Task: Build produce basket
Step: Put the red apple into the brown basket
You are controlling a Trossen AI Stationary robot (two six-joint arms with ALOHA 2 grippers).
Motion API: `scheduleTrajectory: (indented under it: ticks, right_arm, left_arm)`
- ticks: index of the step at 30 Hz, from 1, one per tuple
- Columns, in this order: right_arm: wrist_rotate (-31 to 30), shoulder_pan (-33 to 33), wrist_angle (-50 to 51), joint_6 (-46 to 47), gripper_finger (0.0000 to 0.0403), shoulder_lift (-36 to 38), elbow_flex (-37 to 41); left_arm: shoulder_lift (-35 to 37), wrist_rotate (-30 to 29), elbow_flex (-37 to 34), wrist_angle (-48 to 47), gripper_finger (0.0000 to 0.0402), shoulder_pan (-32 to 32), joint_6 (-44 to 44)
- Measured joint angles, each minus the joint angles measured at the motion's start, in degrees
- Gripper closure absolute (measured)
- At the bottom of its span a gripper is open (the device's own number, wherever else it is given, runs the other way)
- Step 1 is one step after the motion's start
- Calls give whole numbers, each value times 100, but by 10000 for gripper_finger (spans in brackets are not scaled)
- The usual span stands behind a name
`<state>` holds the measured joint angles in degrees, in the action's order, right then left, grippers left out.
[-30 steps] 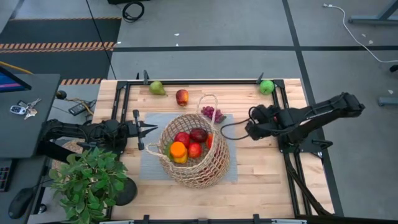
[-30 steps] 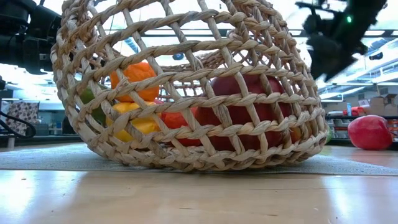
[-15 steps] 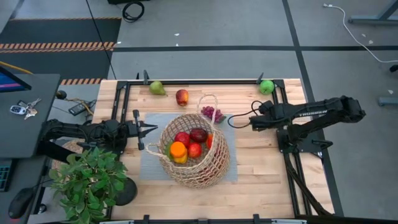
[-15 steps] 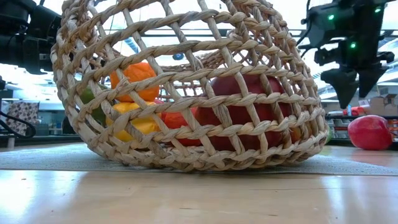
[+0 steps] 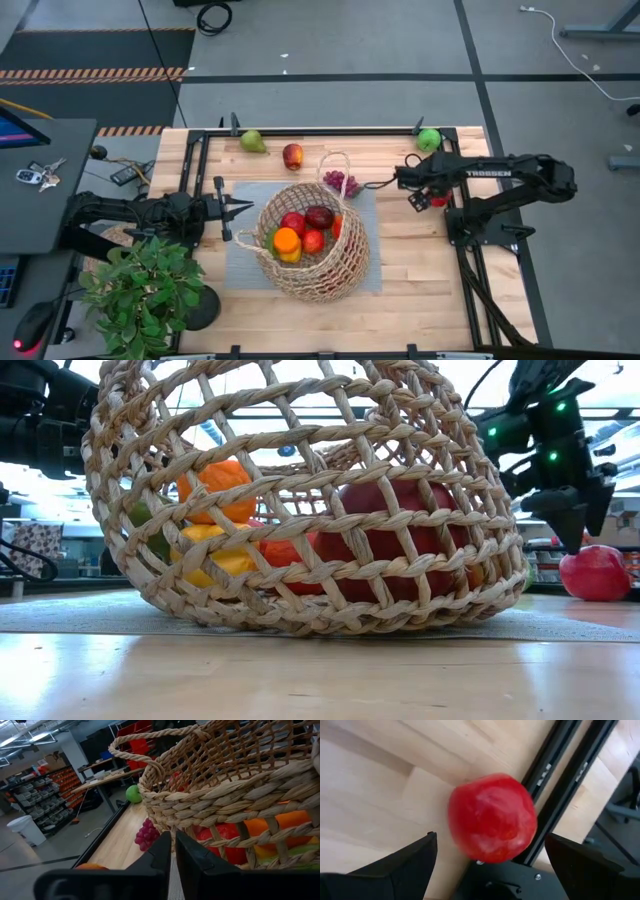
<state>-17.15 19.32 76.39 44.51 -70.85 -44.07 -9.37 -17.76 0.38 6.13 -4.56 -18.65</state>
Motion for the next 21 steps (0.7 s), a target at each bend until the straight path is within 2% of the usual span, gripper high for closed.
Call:
scheduleTrajectory:
  ticks: [5,9,14,21]
  right_arm:
    - [-50,598,-146,-527,30,-399,0]
    - [272,941,-345,-883,30,-770,0]
    - [439,1203,-381,-1152,30,-1290,-29]
    - [287,1386,-394,-1255,29,-1793,-87]
  left_arm:
    - [0,0,0,0,366,-1,1]
    - [0,0,-1,0,372,0,0]
    - [0,-2,1,0,371,1,0]
    - [0,0,-1,0,366,0,0]
